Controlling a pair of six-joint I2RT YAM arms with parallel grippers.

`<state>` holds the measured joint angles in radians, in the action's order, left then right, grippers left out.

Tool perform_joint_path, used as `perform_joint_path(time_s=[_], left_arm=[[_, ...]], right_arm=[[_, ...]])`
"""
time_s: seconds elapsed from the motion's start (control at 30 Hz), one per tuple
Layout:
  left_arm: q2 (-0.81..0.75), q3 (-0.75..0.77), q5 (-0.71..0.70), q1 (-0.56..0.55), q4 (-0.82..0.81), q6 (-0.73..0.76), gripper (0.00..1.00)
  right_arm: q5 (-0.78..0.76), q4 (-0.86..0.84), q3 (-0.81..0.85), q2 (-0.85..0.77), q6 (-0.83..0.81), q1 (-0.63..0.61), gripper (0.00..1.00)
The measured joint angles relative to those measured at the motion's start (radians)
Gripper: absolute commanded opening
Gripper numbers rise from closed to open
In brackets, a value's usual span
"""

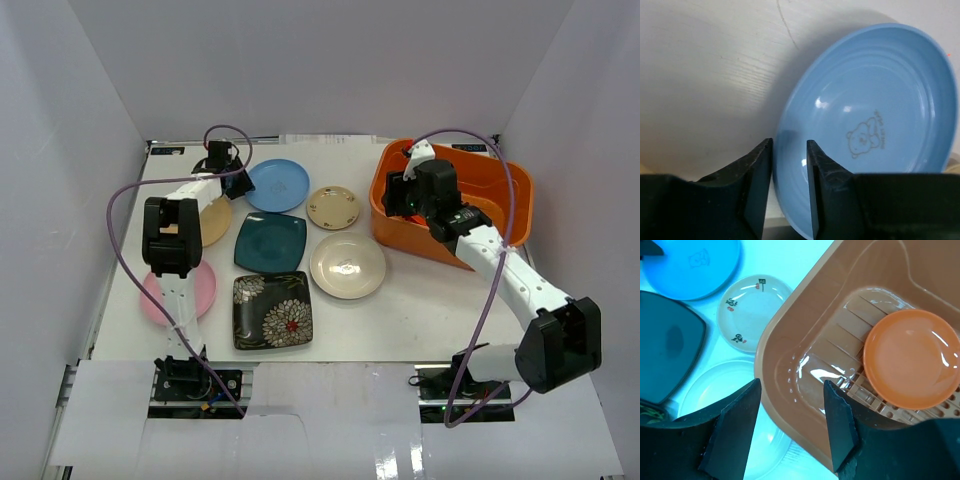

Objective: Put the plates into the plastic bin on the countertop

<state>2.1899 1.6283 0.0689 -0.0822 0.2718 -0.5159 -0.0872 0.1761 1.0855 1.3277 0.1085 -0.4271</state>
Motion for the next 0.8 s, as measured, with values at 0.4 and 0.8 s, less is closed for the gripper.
perform_joint_path(time_s=[0.4, 0.8], left_arm=[[0.05, 0.101, 0.009, 0.001, 0.015, 0.007, 0.0], [-0.43, -0.185, 0.111, 0.003, -0.121, -0.075, 0.0]], right_arm=[[0.154, -0.084, -0.023, -0.033, 0.077, -0.169, 0.59], [0.143, -0.097, 0.011, 0.118, 0.143, -0.217, 0.57]])
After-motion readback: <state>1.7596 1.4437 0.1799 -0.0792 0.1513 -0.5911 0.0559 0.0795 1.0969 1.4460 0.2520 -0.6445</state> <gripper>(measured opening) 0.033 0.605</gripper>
